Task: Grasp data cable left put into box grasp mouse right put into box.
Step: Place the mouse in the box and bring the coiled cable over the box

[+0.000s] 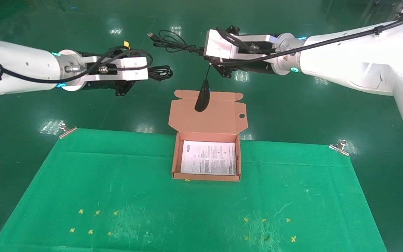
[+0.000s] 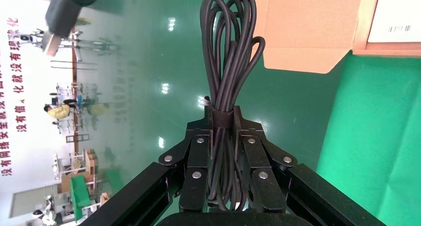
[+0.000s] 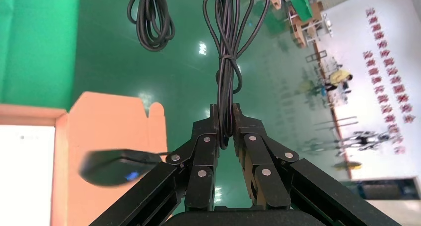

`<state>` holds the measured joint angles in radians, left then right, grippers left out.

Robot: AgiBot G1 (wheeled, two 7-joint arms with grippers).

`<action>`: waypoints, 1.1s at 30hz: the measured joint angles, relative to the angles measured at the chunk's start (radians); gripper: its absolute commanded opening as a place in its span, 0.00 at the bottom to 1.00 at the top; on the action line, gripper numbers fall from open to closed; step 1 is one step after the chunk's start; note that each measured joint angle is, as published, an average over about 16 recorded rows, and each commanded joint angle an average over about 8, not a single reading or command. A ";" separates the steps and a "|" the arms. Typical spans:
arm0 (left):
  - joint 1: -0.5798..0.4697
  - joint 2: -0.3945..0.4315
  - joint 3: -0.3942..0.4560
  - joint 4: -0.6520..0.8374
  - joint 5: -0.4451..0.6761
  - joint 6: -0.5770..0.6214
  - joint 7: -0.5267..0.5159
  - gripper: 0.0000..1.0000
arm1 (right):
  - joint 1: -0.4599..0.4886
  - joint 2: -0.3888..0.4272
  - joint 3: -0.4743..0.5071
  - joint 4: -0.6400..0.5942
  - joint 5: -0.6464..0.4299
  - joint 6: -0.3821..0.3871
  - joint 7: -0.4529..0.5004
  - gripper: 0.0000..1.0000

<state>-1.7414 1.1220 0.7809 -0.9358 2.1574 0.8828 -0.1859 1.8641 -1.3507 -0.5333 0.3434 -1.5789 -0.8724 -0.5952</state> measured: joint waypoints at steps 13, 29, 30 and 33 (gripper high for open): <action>0.042 -0.004 0.023 -0.005 0.052 0.013 -0.042 0.00 | -0.060 0.002 -0.030 0.029 0.019 0.021 0.045 0.00; 0.103 -0.052 0.054 -0.068 0.142 0.091 -0.144 0.00 | -0.163 -0.013 -0.153 0.103 0.059 0.084 0.121 0.00; 0.106 -0.057 0.055 -0.074 0.146 0.097 -0.151 0.00 | -0.169 -0.014 -0.165 0.107 0.062 0.091 0.127 0.00; 0.111 -0.068 0.057 -0.093 0.158 0.114 -0.168 0.00 | -0.186 -0.015 -0.201 0.121 0.069 0.112 0.145 0.00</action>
<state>-1.6302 1.0539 0.8384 -1.0293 2.3149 0.9965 -0.3541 1.6778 -1.3660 -0.7345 0.4647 -1.5095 -0.7602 -0.4507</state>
